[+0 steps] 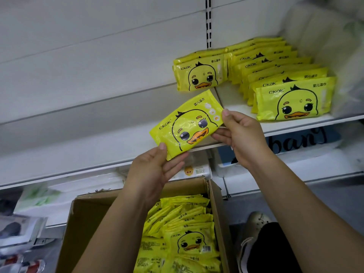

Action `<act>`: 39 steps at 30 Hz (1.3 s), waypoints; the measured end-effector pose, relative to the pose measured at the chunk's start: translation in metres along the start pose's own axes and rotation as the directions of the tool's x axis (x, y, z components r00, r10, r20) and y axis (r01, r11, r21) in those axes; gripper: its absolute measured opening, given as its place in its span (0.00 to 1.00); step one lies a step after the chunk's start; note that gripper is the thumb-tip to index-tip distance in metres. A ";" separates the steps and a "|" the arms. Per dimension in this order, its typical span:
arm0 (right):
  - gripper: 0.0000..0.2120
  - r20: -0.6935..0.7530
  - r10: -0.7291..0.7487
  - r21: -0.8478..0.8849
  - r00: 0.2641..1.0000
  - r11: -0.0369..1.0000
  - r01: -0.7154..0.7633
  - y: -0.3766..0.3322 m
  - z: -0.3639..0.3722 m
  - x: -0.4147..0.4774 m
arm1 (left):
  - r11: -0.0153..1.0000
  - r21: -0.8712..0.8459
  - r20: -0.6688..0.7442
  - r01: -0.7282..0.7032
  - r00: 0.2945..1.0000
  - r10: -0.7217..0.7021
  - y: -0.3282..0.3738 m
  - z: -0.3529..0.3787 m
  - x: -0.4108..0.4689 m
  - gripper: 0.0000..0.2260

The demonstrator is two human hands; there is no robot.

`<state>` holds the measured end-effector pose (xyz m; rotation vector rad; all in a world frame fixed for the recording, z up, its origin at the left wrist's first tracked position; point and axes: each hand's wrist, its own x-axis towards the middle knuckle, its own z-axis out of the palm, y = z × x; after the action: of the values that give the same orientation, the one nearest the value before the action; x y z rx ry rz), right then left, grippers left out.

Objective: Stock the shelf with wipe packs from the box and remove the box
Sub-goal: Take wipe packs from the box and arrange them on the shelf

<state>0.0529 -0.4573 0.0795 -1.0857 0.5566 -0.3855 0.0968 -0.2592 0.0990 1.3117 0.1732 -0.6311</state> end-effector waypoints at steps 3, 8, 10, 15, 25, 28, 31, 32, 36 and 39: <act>0.08 -0.014 0.000 -0.005 1.000 1.000 0.000 -0.001 0.000 0.000 | 0.996 0.050 -0.015 -0.079 0.997 0.080 -0.002 0.000 0.002 0.14; 0.08 -0.086 -0.027 0.020 0.996 0.999 0.029 -0.003 0.004 0.000 | 0.966 0.127 -0.087 -0.227 0.967 0.239 0.004 0.006 0.003 0.12; 0.08 -0.102 -0.012 0.067 0.995 0.998 0.019 -0.003 0.005 0.001 | 0.941 0.172 -0.120 -0.290 0.942 0.313 0.003 0.009 0.003 0.11; 0.12 -0.112 -0.015 0.104 0.994 0.994 0.027 -0.003 0.000 0.009 | 0.919 0.167 -0.027 -0.356 0.930 0.365 0.008 0.014 0.011 0.09; 0.07 -0.112 -0.296 -0.228 0.949 0.937 0.265 0.001 -0.017 0.017 | 0.890 0.329 0.046 -0.315 0.947 0.318 0.044 0.023 0.054 0.11; 0.10 -0.058 -0.375 -0.549 0.925 0.786 0.285 0.006 -0.022 0.017 | 0.834 0.394 0.063 -0.386 0.917 0.395 0.059 0.028 0.075 0.09; 0.19 0.060 -0.376 -0.771 0.925 0.571 0.282 0.012 -0.026 0.018 | 0.729 0.524 0.061 -0.440 0.873 0.483 0.070 0.039 0.100 0.10; 0.21 0.103 -0.373 -0.819 0.922 0.495 0.291 0.014 -0.026 0.019 | 0.691 0.562 0.068 -0.454 0.858 0.509 0.072 0.045 0.108 0.10; 0.23 0.207 -0.366 -0.890 0.908 0.315 0.330 0.023 -0.027 0.035 | 0.641 0.596 0.133 -0.484 0.846 0.516 0.069 0.071 0.139 0.11; 0.25 0.242 -0.351 -0.922 0.905 0.207 0.327 0.029 -0.028 0.044 | 0.612 0.633 0.124 -0.475 0.842 0.525 0.067 0.084 0.166 0.10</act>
<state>0.0719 -0.4892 0.0334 -2.4704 0.5509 -0.4452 0.2496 -0.3851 0.1013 1.9575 -0.3968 -0.1339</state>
